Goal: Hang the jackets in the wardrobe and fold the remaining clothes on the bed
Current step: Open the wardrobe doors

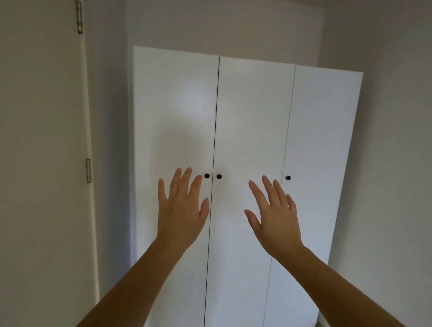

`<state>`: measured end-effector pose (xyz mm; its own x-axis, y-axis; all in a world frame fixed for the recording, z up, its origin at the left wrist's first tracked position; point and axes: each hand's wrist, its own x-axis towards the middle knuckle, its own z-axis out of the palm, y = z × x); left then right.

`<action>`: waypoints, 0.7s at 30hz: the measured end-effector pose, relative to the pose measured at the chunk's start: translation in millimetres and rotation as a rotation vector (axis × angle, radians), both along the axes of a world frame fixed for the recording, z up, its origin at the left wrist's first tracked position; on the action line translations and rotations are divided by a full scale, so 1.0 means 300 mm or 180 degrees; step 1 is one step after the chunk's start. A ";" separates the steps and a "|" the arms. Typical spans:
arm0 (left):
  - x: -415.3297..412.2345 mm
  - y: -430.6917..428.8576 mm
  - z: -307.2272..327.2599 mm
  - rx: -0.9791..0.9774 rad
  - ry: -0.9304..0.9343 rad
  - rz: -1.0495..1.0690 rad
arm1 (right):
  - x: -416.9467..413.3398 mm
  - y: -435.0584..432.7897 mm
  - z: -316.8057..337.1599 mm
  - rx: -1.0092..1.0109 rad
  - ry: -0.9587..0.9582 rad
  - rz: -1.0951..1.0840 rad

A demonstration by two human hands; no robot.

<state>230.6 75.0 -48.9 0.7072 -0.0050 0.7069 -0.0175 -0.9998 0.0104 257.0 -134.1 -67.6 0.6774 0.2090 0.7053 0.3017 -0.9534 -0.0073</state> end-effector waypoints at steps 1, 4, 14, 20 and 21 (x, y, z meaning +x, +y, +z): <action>0.072 0.026 0.002 0.0018 0.0021 -0.0026 | 0.060 0.030 -0.002 0.0027 0.0040 -0.0002; 0.281 0.101 0.006 0.0085 -0.0007 -0.0105 | 0.234 0.107 -0.032 0.0044 0.0176 -0.0049; 0.807 0.191 -0.117 0.0067 0.0203 -0.0267 | 0.741 0.199 -0.135 0.0008 0.0503 -0.0064; 1.165 0.165 -0.197 0.0117 0.0347 -0.0161 | 1.144 0.184 -0.209 -0.0077 0.0637 0.0088; 1.225 0.157 -0.206 0.0144 0.0392 -0.0133 | 1.215 0.178 -0.217 -0.0084 0.0673 0.0135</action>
<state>598.0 122.1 -110.6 0.7872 -0.0660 0.6131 -0.0603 -0.9977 -0.0299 621.3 -80.6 -132.6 0.8000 0.2570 0.5422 0.3359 -0.9406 -0.0498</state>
